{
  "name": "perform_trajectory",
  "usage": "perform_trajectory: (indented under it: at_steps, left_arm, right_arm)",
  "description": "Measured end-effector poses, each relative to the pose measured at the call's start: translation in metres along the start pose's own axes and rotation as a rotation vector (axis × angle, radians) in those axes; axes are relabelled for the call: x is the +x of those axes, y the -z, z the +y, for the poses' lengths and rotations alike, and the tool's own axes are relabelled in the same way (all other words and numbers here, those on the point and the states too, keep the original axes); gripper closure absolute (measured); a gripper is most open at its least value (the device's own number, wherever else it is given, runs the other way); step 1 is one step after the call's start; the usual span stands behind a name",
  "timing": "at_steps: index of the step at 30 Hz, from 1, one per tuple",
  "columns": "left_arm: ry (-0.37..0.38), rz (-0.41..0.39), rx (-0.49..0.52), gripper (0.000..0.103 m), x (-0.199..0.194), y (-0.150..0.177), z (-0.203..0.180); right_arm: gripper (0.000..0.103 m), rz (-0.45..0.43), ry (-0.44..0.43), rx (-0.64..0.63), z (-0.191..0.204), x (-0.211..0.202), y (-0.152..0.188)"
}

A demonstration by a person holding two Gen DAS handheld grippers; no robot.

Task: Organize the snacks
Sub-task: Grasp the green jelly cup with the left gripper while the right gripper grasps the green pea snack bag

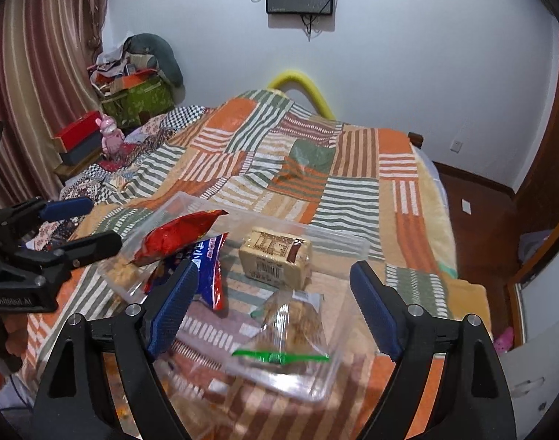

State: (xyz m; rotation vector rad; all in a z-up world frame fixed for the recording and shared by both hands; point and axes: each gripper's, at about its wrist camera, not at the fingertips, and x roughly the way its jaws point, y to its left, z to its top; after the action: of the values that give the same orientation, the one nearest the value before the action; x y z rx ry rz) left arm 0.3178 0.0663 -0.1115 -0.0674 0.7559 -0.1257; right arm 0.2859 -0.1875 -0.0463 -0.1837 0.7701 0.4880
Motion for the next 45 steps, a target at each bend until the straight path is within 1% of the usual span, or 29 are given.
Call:
perform_trajectory:
  at_steps: [7,10,16,19,24,31,34,38,44,45]
  left_arm:
    - [-0.039,0.001,0.013,0.013,-0.033,0.025,0.004]
    - [-0.062,0.025,0.012,0.013,-0.04,0.044,0.007]
    - [-0.067,0.08,-0.028,0.013,-0.046,0.078,0.016]
    - [-0.065,0.113,-0.048,0.012,-0.045,0.096,0.018]
    - [-0.06,0.162,-0.047,0.012,-0.046,0.128,0.017]
    - [-0.05,0.224,-0.056,0.013,-0.035,0.164,0.011]
    - [-0.049,0.25,-0.028,0.013,-0.026,0.173,0.004]
    - [-0.039,0.256,-0.023,0.013,-0.014,0.174,0.0]
    - [-0.025,0.24,-0.039,0.026,0.0,0.167,0.0]
    - [-0.025,0.239,-0.042,0.03,0.002,0.166,0.0]
  right_arm:
    - [0.018,-0.035,0.01,-0.002,0.006,-0.031,0.015]
    - [0.018,-0.039,0.021,-0.008,0.007,-0.04,0.024]
    - [0.017,-0.029,0.039,-0.001,0.01,-0.053,0.05]
    - [0.017,-0.015,0.033,0.021,0.008,-0.057,0.063]
    - [0.017,0.016,0.036,0.06,0.007,-0.06,0.088]
    - [0.017,0.109,0.045,0.103,0.006,-0.045,0.129]
    - [0.017,0.15,0.037,0.137,0.001,-0.039,0.144]
    - [0.017,0.178,0.027,0.177,-0.007,-0.035,0.153]
    - [0.017,0.198,-0.003,0.192,-0.008,-0.029,0.157]
    - [0.017,0.198,0.0,0.181,-0.006,-0.029,0.157]
